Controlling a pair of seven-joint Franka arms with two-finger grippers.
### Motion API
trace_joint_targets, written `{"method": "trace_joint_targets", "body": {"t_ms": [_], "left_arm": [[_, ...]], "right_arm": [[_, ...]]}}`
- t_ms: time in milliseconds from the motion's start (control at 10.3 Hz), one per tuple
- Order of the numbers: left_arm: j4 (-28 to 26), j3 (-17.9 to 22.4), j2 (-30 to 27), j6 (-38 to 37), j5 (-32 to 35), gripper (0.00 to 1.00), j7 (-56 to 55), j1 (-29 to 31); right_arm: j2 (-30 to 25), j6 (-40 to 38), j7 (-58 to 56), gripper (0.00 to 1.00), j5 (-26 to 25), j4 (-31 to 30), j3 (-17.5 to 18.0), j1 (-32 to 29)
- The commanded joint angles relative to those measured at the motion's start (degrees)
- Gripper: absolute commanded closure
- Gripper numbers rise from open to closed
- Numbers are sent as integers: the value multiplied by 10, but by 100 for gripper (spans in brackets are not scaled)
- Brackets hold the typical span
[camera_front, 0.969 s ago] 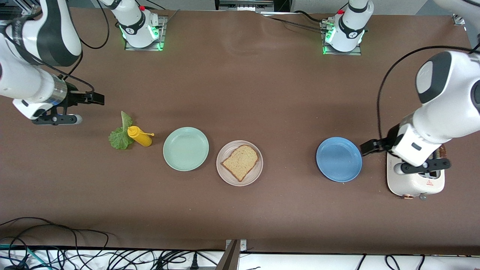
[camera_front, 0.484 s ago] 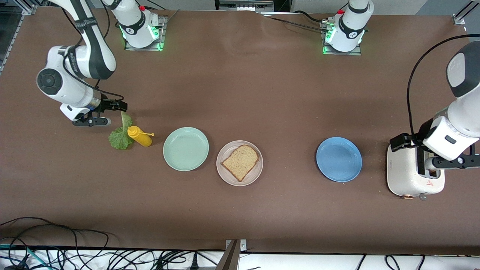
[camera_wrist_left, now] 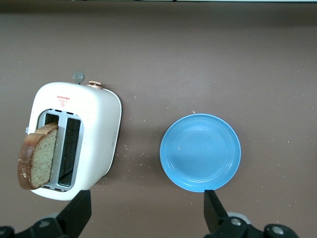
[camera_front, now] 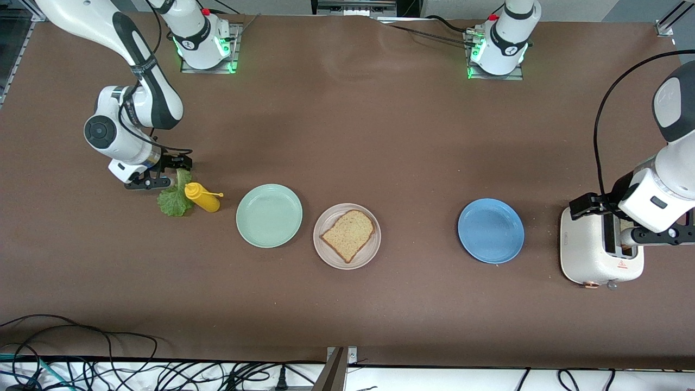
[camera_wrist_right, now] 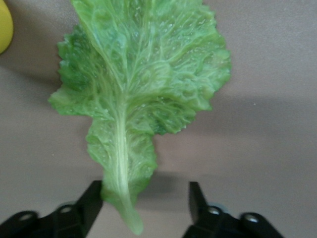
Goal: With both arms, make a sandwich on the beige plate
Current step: 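Lower the right gripper and grasp the green lettuce leaf by its stem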
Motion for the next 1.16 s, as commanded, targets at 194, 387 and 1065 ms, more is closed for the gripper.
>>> {"method": "trace_joint_targets", "body": {"t_ms": [194, 387, 1065], "left_arm": [[-1, -7, -3, -2, -10, 0, 15, 10], [-1, -7, -3, -2, -10, 0, 15, 10], [-1, -6, -4, -2, -10, 0, 16, 13]], "right_arm": [[-8, 4, -2, 91, 1, 2, 0, -3], [-14, 3, -3, 100, 1, 3, 0, -3], [-66, -183, 9, 100, 1, 131, 4, 5]]}}
